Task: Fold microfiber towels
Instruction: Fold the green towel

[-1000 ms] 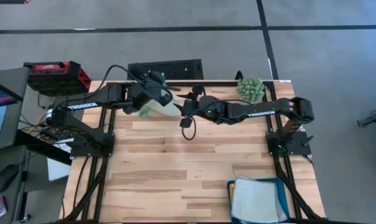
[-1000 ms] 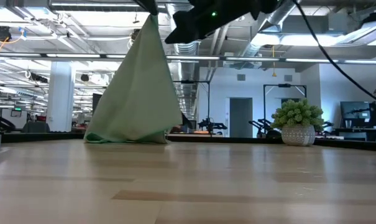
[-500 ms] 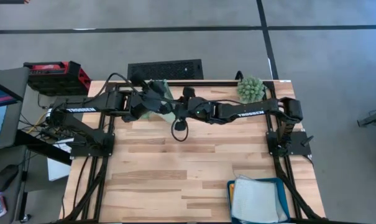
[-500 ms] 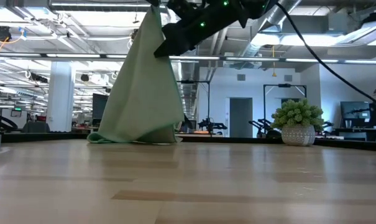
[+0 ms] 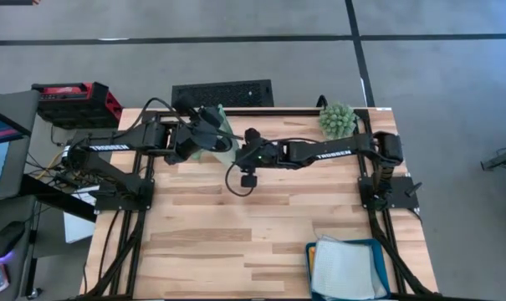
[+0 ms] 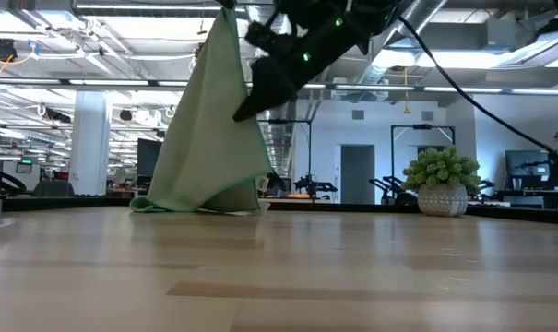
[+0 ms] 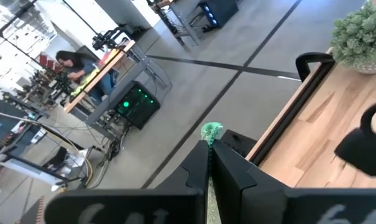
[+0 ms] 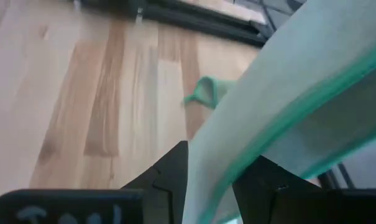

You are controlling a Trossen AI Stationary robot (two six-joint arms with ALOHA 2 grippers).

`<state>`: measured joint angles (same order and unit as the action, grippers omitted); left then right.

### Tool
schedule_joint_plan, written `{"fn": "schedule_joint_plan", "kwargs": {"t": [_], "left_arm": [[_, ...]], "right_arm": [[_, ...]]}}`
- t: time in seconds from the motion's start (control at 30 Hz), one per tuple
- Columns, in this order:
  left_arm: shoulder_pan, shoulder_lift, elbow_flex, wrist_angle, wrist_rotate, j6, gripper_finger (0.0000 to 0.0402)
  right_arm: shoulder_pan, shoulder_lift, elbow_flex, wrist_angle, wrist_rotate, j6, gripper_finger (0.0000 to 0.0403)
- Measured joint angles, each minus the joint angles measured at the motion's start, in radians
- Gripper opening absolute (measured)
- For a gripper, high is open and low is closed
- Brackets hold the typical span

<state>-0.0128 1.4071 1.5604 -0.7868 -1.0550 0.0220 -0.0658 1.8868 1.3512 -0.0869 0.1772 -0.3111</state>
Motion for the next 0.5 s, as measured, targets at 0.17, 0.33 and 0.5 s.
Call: {"fn": "schedule_joint_plan", "kwargs": {"t": [0.17,0.33,0.5], "left_arm": [[0.000,0.000,0.000,0.002,-0.002,0.001,0.0000],[0.000,0.000,0.028,0.000,-0.003,0.019,0.0000],[-0.009,0.000,0.069,0.001,-0.005,0.042,0.0000]], "right_arm": [[0.002,0.022,0.002,-0.013,0.002,0.009,0.0132],[-0.001,0.046,0.000,-0.029,0.002,0.025,0.0133],[-0.002,0.050,-0.002,-0.050,0.003,0.024,0.0129]]}}
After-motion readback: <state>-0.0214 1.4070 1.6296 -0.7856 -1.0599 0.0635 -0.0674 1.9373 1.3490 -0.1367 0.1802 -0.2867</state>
